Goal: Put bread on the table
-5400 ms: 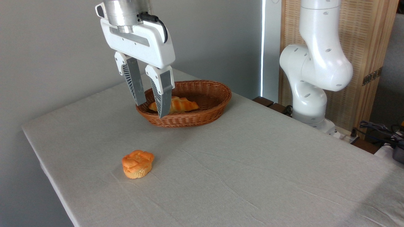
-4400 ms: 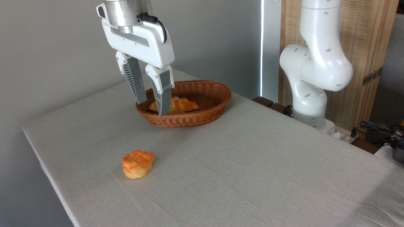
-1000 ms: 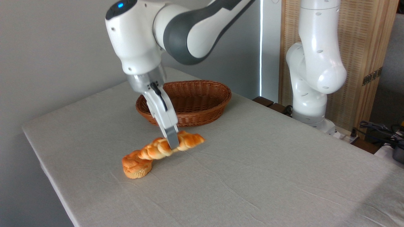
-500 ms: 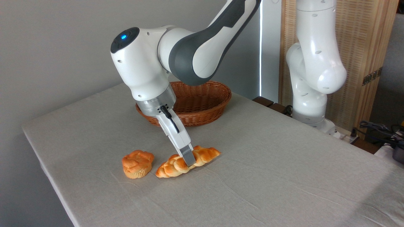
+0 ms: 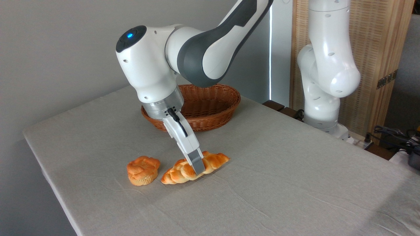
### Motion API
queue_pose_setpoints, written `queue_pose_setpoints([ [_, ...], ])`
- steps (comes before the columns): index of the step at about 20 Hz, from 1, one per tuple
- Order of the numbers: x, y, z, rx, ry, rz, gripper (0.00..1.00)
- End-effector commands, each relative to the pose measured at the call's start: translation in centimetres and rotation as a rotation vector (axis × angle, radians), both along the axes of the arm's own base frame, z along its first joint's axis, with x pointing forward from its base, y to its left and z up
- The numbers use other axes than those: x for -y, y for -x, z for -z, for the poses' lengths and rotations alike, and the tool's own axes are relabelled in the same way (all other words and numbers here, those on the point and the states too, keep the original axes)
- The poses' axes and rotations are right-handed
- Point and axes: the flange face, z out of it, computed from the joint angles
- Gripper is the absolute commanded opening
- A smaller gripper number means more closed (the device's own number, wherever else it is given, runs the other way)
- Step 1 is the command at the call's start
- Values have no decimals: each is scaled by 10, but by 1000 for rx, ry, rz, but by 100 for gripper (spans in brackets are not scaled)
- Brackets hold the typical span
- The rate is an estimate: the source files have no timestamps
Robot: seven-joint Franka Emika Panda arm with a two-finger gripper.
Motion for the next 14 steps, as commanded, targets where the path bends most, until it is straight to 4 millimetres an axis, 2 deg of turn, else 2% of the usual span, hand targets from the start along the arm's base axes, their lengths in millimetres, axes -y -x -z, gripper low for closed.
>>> queue_pose_setpoints([
  [1, -5, 3, -7, 4, -4, 2, 100],
  [3, -5, 4, -7, -1, -3, 1, 100],
  [6, -10, 8, -33, 28, 22, -31, 100],
  [8, -17, 12, -61, 53, 43, -78, 100],
  [11, 12, 5, -114, 144, 36, -170, 100],
  [14, 10, -11, -163, 244, 49, -265, 100],
])
